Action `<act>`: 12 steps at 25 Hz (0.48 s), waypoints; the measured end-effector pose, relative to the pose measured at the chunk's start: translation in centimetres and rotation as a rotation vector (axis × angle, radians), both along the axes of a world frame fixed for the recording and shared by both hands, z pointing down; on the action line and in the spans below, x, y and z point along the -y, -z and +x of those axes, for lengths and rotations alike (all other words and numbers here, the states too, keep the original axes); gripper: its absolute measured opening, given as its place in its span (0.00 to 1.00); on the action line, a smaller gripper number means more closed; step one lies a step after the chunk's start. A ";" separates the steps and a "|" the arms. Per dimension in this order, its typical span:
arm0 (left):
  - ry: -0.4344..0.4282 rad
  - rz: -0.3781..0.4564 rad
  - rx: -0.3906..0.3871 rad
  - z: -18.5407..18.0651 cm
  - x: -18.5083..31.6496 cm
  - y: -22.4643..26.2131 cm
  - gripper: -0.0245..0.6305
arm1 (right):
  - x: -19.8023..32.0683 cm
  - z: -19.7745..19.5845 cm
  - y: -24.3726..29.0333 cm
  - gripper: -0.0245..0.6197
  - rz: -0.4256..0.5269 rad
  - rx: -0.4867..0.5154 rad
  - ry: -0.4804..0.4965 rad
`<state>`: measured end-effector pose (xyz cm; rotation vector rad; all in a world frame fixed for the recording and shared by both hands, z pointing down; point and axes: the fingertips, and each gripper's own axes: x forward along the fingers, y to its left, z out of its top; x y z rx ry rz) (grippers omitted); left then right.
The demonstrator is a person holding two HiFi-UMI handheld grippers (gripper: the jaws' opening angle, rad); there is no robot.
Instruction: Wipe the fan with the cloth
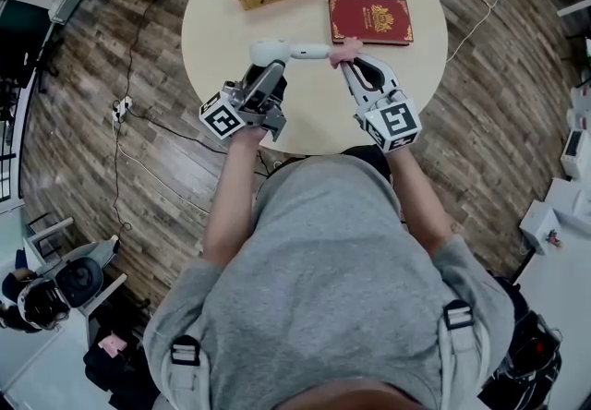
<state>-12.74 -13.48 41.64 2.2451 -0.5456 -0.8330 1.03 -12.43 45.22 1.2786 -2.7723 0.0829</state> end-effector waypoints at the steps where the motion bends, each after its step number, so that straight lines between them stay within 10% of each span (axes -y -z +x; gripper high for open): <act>1: 0.003 0.000 0.005 0.0 0.1 -0.1 0.59 | 0.1 0.2 -0.2 0.10 -0.002 -0.001 -0.001; 12: 0.028 -0.011 0.122 0.0 -0.2 -1.3 0.59 | -0.4 -0.4 -0.5 0.10 -0.013 0.005 0.035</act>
